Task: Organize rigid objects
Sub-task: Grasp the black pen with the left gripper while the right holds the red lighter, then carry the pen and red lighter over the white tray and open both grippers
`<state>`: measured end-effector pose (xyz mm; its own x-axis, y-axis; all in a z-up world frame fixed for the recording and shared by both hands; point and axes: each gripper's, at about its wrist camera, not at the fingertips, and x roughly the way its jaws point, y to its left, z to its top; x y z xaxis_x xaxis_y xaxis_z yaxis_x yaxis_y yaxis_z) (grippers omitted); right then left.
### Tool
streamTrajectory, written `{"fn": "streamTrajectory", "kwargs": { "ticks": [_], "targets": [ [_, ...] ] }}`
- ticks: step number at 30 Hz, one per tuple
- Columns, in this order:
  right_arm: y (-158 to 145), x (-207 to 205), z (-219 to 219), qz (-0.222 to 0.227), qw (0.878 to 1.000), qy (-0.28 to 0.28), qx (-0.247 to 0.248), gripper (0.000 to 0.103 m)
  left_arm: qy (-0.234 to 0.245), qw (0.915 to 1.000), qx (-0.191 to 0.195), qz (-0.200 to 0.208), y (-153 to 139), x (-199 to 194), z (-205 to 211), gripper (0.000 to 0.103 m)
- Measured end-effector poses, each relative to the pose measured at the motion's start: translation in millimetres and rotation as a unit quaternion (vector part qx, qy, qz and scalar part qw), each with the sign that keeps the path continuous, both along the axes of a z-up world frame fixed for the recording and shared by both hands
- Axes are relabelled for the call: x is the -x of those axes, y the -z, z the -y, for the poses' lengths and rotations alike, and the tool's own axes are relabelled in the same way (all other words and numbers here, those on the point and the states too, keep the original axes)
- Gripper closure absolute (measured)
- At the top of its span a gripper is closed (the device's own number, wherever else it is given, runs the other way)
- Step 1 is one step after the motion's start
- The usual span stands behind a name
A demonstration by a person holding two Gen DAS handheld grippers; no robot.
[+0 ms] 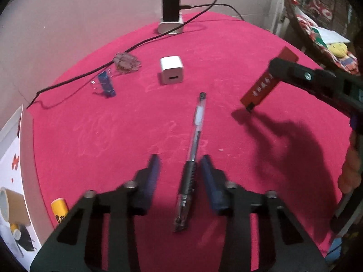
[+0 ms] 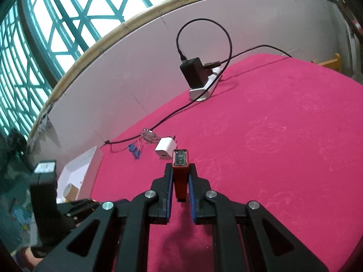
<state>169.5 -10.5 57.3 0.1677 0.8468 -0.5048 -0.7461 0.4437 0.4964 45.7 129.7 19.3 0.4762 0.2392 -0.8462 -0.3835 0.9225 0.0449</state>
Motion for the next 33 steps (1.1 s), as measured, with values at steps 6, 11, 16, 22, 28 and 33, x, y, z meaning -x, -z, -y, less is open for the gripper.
{"fn": "streamTrajectory", "kwargs": {
  "ticks": [6, 11, 16, 22, 28, 33],
  "targets": [
    [-5, 3, 1, -0.005, 1.000, -0.006, -0.008, 0.093, 0.014, 0.9997, -0.013, 0.015, 4, 5, 8, 0.093],
    [-16, 8, 2, -0.001, 1.000, -0.014, -0.021, 0.093, -0.007, 0.9983, 0.008, 0.057, -9, 22, 8, 0.093],
    [-26, 14, 0, -0.001, 0.999, -0.022, -0.032, 0.093, -0.027, 0.9935, 0.016, 0.110, -36, 46, 10, 0.093],
    [-41, 29, -3, 0.015, 0.998, -0.035, -0.041, 0.093, -0.052, 0.9867, 0.013, 0.154, -58, 61, 3, 0.093],
    [-51, 40, -10, 0.029, 0.997, -0.051, -0.045, 0.093, -0.075, 0.9796, 0.008, 0.186, -71, 76, -10, 0.093],
    [-57, 53, -21, 0.039, 0.996, -0.070, -0.042, 0.093, -0.099, 0.9733, 0.007, 0.207, -79, 96, -20, 0.093]
  ]
}}
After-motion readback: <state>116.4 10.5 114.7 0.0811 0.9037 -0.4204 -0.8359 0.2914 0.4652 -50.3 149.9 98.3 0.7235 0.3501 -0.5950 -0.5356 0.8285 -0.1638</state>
